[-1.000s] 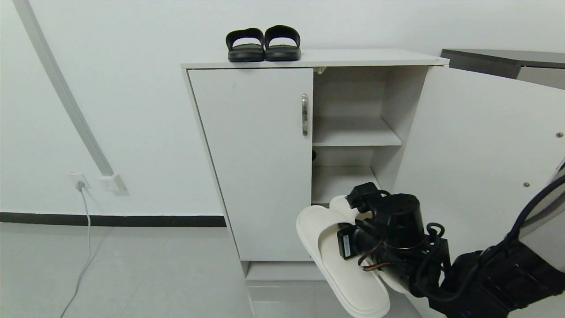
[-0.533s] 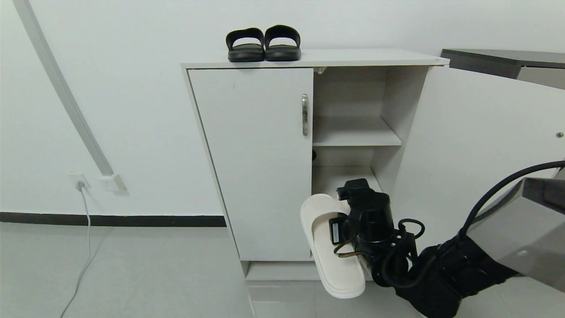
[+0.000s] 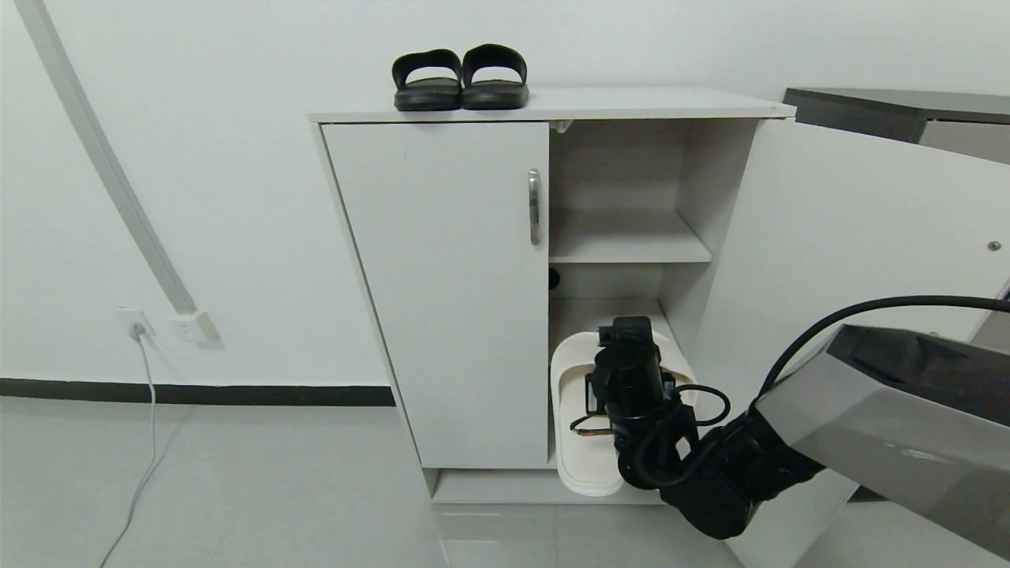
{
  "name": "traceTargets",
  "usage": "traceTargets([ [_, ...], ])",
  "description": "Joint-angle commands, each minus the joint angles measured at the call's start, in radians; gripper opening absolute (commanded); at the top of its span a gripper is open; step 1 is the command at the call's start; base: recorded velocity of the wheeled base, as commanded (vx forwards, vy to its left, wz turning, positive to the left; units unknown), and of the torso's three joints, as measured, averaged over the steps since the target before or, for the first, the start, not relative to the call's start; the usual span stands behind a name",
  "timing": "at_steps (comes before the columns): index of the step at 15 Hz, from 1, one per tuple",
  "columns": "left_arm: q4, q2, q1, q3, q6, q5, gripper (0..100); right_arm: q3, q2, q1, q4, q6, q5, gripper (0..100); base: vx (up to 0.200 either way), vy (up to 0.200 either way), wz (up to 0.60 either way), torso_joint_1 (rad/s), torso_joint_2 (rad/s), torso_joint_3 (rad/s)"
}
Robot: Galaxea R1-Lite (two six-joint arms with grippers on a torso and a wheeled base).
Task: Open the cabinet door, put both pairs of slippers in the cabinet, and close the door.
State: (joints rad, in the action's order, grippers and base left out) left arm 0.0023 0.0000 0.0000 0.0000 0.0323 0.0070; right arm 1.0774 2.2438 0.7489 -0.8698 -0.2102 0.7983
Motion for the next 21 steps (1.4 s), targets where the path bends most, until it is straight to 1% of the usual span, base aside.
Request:
traceTargets([
  [1, 0.001, 0.0, 0.0, 0.0, 0.0, 0.001, 0, 0.001, 0.01, -0.006, -0.002, -0.001, 0.001, 0, 0.0, -0.2, 0.0, 0.007, 0.0, -0.002],
  [3, 0.001, 0.0, 0.0, 0.0, -0.002, 0.001, 0, -0.001, 0.02, -0.008, -0.002, 0.0, 0.002, 0, 0.0, -0.2, 0.0, 0.005, 0.0, 0.005],
  [9, 0.001, 0.0, 0.0, 0.0, -0.002, 0.001, 0, -0.001, 0.034, -0.016, -0.006, 0.0, 0.007, 0, 0.0, 0.0, 0.0, 0.0, 0.0, 0.0],
  [12, 0.001, 0.0, 0.0, 0.0, -0.002, 0.001, 0, 0.001, 0.049, 0.003, -0.009, 0.002, -0.001, 0, 0.0, 0.0, 0.0, 0.0, 0.0, 0.0],
  [17, 0.001, 0.0, 0.0, 0.0, -0.002, 0.001, 0, -0.021, 0.053, 0.017, -0.06, 0.005, -0.002, 0, 0.0, 0.0, 0.0, 0.0, 0.0, 0.0],
  [21, 0.001, 0.002, 0.0, 0.0, 0.0, -0.001, 0, -0.03, 0.054, 0.049, -0.107, 0.008, -0.054, 0, 0.0, 0.0, 0.0, 0.0, 0.0, 0.0],
])
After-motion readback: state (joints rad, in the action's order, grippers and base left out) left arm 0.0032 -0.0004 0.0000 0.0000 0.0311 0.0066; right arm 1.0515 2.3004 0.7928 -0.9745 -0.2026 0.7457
